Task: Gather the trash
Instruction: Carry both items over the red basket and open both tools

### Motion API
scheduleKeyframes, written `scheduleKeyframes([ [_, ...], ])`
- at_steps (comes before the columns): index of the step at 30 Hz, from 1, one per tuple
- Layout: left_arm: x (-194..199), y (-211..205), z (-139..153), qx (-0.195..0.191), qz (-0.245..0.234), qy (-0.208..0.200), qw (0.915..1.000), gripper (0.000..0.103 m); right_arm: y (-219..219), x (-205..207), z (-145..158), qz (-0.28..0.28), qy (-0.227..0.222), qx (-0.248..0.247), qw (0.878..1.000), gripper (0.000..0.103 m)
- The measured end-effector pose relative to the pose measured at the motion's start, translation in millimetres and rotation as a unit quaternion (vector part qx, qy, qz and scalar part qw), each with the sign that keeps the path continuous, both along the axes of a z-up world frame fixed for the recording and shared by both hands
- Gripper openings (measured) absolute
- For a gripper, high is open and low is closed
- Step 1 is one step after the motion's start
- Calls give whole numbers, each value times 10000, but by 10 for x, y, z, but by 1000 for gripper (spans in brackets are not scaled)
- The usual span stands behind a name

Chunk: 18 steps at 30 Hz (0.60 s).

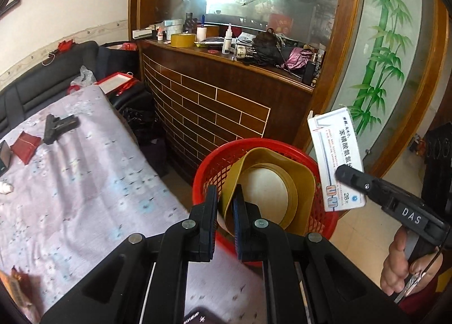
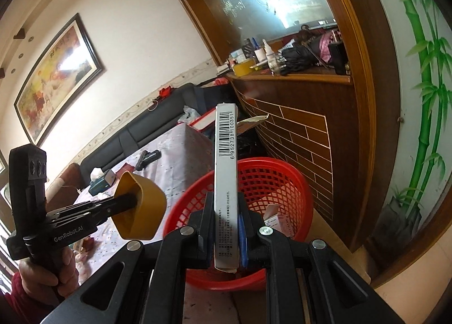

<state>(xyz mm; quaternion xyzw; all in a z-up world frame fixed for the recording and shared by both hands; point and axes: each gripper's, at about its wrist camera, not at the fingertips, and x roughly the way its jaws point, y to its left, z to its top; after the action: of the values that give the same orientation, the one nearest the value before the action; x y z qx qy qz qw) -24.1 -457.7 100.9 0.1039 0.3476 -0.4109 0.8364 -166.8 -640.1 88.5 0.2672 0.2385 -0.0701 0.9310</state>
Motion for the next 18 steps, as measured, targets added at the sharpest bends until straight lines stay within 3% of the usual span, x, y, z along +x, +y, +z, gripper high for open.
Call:
scheduleKeyframes([
  [3, 94, -90, -65, -37, 19, 119, 9999, 11, -89, 100, -108, -10, 128, 104, 9999, 16],
  [4, 121, -111, -85, -37, -3, 199, 9998, 21, -112, 138, -146, -15, 212, 101, 9997, 16],
  [5, 143, -120, -103, -26, -8, 258, 9997, 37, -130, 169, -177, -15, 290, 106, 9995, 24],
  [6, 145, -105, -105, -51, 48, 226, 9997, 42, -144, 179, -194, -11, 303, 138, 9994, 27],
  [18, -82, 373, 141, -84, 301, -256, 9992, 51, 60, -158, -64, 63, -27, 7, 10000, 27],
])
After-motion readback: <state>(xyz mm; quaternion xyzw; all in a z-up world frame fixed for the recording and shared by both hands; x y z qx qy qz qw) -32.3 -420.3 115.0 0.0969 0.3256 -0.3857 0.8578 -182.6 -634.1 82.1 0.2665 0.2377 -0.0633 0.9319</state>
